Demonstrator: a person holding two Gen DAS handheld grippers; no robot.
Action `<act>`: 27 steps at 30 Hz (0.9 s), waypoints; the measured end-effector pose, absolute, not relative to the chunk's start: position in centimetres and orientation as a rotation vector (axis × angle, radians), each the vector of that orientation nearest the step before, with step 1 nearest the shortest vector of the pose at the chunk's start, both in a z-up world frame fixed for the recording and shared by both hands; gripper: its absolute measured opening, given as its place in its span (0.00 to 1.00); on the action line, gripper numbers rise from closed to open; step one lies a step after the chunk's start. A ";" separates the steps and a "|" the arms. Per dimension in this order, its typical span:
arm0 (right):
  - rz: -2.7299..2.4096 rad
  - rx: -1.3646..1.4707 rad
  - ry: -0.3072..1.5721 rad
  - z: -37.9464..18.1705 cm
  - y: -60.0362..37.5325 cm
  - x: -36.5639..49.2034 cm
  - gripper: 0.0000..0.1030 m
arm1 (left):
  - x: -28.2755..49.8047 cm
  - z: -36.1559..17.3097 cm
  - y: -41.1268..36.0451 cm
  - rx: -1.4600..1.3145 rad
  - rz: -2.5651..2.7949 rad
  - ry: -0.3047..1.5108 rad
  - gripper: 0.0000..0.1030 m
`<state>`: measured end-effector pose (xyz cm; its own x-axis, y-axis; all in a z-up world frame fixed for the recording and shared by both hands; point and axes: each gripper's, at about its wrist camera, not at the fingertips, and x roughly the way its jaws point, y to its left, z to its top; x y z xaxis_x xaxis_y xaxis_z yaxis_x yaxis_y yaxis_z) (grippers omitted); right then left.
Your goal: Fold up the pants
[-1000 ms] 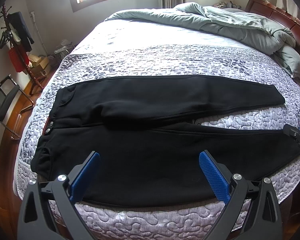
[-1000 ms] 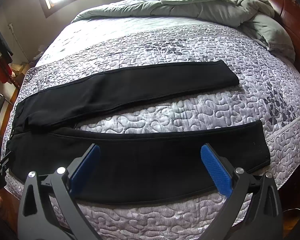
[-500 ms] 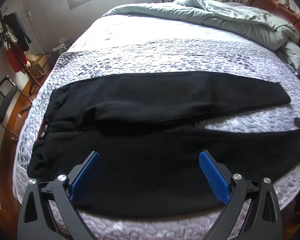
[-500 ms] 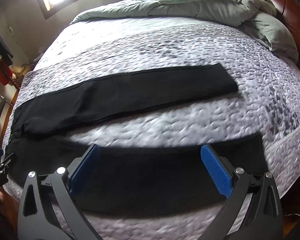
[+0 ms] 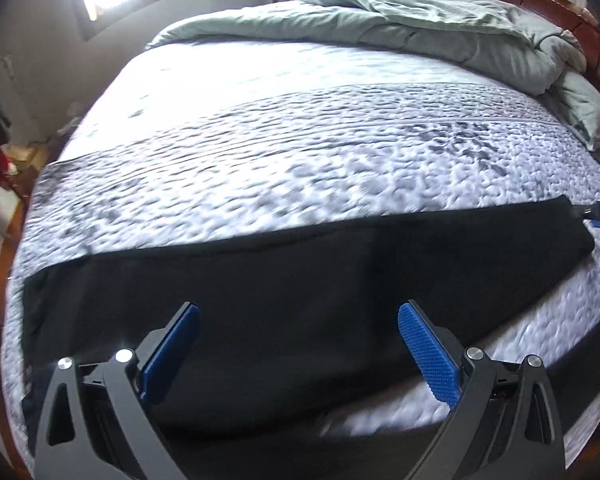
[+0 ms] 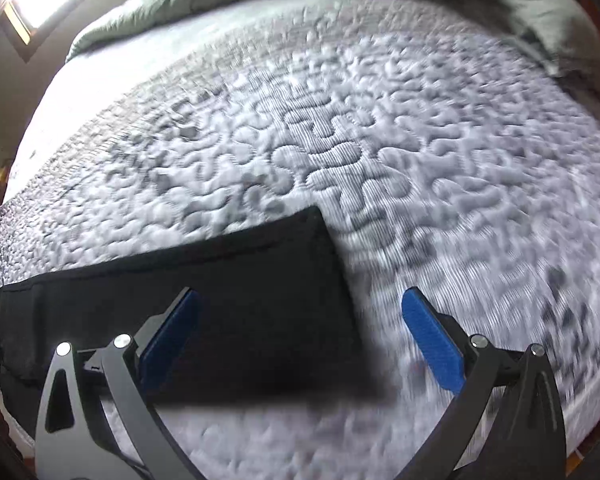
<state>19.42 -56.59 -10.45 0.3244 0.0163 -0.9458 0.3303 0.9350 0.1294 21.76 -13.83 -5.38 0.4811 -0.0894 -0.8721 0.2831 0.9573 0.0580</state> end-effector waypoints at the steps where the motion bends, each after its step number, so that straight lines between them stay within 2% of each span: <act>1: -0.192 0.339 1.243 -11.3 -57.1 20.1 0.97 | 22.5 -5.7 -14.5 0.201 -0.254 1.049 0.96; 5: -0.132 0.364 1.293 -13.2 -57.7 21.1 0.97 | 24.3 -6.6 -16.4 0.247 -0.322 1.024 0.96; 6: -0.110 0.348 1.286 -13.1 -57.5 21.1 0.95 | 24.7 -6.7 -16.7 0.259 -0.332 1.019 0.96; 8: -0.060 0.296 1.271 -12.8 -56.9 21.1 0.66 | 25.7 -7.1 -17.5 0.280 -0.376 1.016 0.96; 9: -0.049 0.264 1.273 -12.6 -56.6 21.0 0.49 | 26.1 -7.3 -17.7 0.286 -0.393 1.022 0.96; 10: -0.017 0.255 1.273 -12.4 -56.3 20.9 0.43 | 26.8 -7.7 -18.1 0.303 -0.414 1.030 0.96; 11: -0.010 0.234 1.268 -12.1 -56.2 20.7 0.28 | 27.2 -7.9 -18.3 0.319 -0.431 1.036 0.96; 12: -0.005 0.212 1.262 -11.8 -56.2 20.5 0.07 | 27.7 -8.2 -18.6 0.335 -0.444 1.038 0.96; 17: 0.101 0.334 1.120 -8.5 -58.3 17.9 0.05 | 30.0 -9.4 -20.2 0.353 -0.596 1.071 0.96; 22: 0.203 0.366 0.956 -4.5 -58.5 15.3 0.05 | 31.3 -10.5 -21.8 0.332 -0.812 1.123 0.96; 27: 0.233 0.348 0.868 -1.5 -58.2 14.7 0.05 | 31.1 -10.6 -23.6 0.323 -1.028 1.170 0.96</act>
<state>14.66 -58.23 -1.55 0.6266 0.3383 -0.7021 -0.0592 0.9189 0.3899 31.12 -23.58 -10.65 0.0216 -0.4939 -0.8692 0.7985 0.5317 -0.2823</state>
